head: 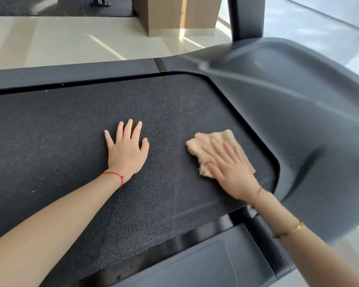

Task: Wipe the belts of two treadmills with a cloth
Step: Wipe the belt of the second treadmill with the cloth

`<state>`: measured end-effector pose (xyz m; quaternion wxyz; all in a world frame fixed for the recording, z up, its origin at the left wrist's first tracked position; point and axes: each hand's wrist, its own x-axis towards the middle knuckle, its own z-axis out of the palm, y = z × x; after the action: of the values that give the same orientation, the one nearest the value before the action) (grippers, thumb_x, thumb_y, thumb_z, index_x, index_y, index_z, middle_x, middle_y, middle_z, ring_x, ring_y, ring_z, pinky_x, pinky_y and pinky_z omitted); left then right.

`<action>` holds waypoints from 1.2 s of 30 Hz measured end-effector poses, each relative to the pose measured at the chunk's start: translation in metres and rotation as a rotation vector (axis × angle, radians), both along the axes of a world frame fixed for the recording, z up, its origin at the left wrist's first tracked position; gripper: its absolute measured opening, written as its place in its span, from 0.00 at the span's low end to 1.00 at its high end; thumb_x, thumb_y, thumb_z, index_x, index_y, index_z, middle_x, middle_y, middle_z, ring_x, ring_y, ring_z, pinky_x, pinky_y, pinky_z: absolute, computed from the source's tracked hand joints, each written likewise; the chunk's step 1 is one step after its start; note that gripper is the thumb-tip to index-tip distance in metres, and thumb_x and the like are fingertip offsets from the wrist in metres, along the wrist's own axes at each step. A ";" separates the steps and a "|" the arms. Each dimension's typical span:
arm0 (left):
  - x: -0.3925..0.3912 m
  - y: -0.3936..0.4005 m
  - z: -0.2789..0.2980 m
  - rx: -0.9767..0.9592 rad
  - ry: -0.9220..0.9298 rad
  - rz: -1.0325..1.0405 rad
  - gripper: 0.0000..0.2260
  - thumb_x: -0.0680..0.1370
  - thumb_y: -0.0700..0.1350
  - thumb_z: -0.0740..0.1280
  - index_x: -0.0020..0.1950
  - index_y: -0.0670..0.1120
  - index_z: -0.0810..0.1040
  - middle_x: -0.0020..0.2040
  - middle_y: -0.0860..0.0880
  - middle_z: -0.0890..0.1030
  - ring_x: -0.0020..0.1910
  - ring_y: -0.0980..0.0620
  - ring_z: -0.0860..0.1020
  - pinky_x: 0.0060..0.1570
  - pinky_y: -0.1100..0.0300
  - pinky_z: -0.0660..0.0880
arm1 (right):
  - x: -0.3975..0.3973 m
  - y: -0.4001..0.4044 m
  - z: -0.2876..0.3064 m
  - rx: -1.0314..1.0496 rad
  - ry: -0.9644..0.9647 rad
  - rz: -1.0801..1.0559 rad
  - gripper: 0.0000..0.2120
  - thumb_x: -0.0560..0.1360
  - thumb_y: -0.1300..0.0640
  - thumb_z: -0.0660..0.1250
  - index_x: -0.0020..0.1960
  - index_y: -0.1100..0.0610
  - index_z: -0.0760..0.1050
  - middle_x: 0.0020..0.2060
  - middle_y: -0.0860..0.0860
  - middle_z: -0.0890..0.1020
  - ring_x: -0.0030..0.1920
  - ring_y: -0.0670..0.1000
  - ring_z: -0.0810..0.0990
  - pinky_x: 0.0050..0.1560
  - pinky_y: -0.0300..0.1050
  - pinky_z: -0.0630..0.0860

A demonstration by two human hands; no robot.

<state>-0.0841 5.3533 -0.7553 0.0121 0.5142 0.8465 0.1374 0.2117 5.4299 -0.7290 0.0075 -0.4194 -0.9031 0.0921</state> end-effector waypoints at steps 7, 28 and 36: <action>0.002 0.002 0.000 0.028 -0.017 0.014 0.25 0.83 0.54 0.53 0.81 0.51 0.58 0.81 0.48 0.58 0.80 0.46 0.52 0.75 0.34 0.44 | 0.000 -0.010 0.006 -0.042 -0.015 -0.127 0.24 0.84 0.45 0.47 0.78 0.39 0.44 0.80 0.44 0.43 0.79 0.55 0.38 0.77 0.57 0.34; -0.019 -0.056 0.003 -0.020 -0.036 -0.053 0.26 0.83 0.58 0.51 0.81 0.56 0.54 0.82 0.52 0.52 0.81 0.52 0.47 0.77 0.37 0.43 | -0.029 -0.097 -0.002 -0.009 0.030 0.313 0.25 0.83 0.40 0.45 0.78 0.36 0.43 0.79 0.39 0.43 0.79 0.51 0.37 0.77 0.52 0.32; -0.040 -0.080 0.004 -0.076 -0.022 -0.020 0.26 0.83 0.59 0.49 0.81 0.59 0.51 0.82 0.53 0.51 0.81 0.51 0.45 0.76 0.35 0.42 | -0.063 -0.012 0.002 -0.021 0.023 0.136 0.25 0.84 0.43 0.48 0.79 0.40 0.47 0.80 0.43 0.46 0.80 0.54 0.41 0.77 0.53 0.36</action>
<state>-0.1246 5.2734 -0.7511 0.0426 0.5201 0.8459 0.1106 0.1491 5.4179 -0.7273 0.0073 -0.3561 -0.9283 0.1069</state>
